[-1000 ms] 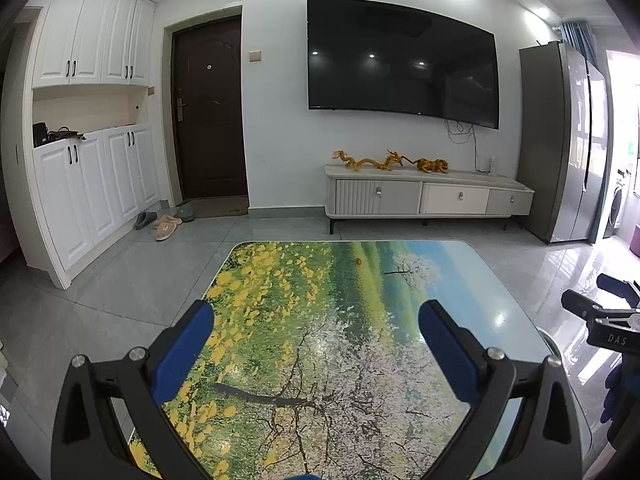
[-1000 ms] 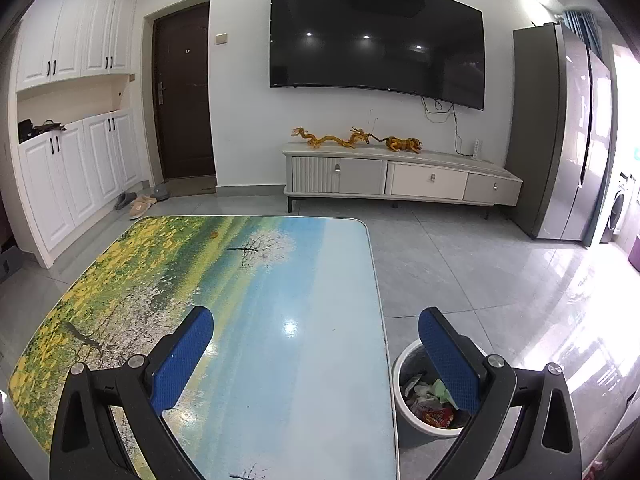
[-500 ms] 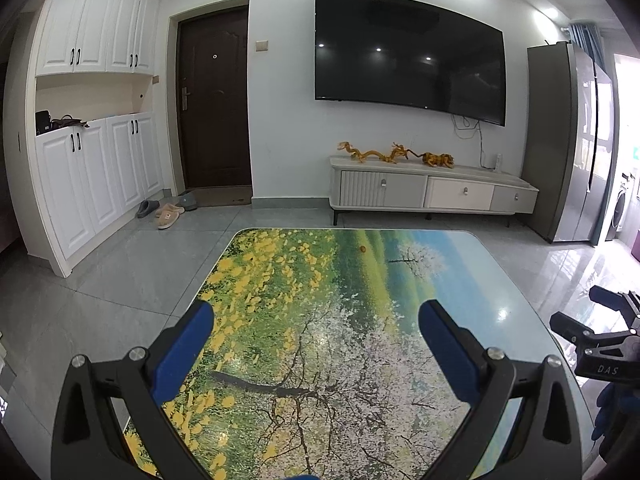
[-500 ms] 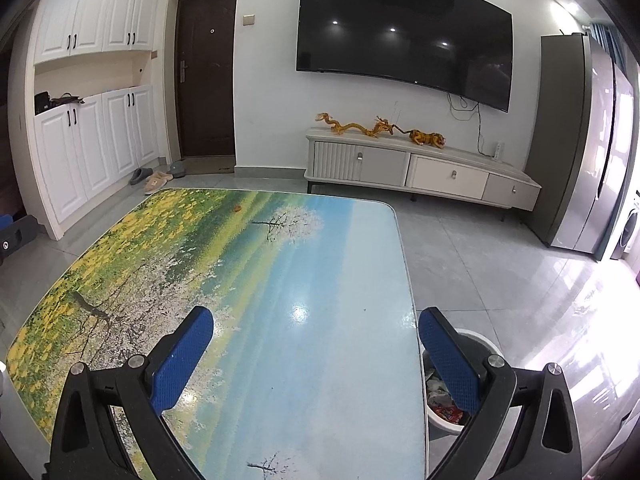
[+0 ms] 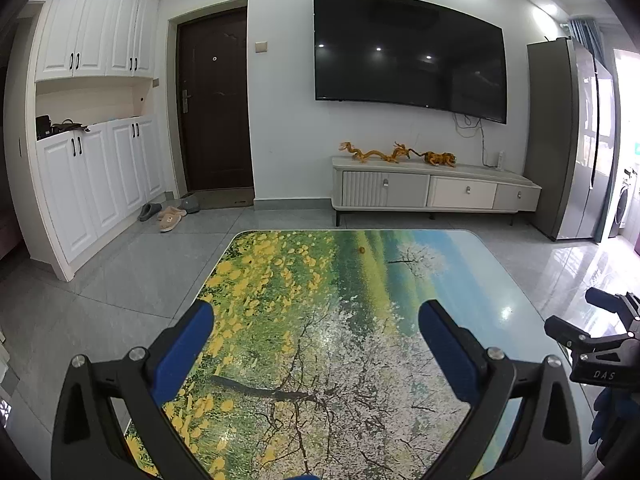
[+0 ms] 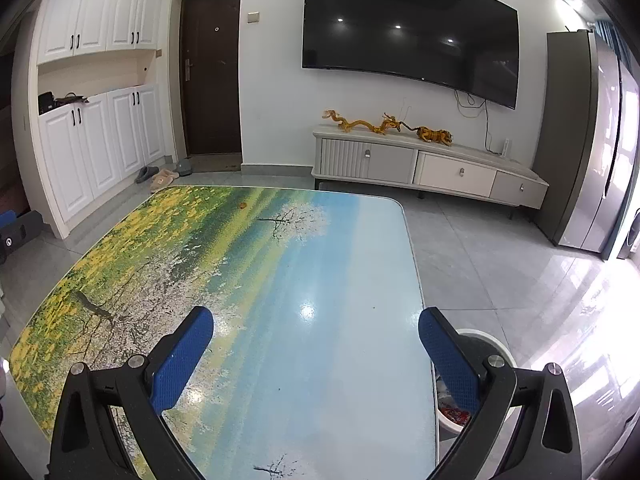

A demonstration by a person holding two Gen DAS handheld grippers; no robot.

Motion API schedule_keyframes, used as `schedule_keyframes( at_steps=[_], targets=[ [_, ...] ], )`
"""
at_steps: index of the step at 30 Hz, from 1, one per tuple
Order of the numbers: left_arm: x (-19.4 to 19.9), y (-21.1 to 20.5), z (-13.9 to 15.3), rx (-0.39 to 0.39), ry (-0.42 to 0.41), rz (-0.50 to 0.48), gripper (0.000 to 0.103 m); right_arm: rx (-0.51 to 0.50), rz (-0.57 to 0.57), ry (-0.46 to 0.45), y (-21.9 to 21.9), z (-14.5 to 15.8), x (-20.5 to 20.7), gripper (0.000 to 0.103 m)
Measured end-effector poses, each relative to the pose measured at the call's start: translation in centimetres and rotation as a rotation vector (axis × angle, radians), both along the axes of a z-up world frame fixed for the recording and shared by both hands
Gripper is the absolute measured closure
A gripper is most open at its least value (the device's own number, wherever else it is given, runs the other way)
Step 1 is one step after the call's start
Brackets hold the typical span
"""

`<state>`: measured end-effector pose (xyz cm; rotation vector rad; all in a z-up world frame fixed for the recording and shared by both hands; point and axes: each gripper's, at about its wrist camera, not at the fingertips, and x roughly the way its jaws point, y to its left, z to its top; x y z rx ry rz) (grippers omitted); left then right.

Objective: Collect trash

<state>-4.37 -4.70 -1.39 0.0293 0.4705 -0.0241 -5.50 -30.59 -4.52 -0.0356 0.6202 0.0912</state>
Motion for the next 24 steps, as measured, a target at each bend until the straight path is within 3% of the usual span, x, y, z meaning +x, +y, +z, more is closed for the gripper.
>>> schedule_keyframes(
  at_steps=[24],
  targets=[
    [0.7,-2.7,-0.6,0.032,0.013,-0.023,0.000,0.002,0.010,0.015,-0.5,-0.9,1.2,0.000]
  ],
)
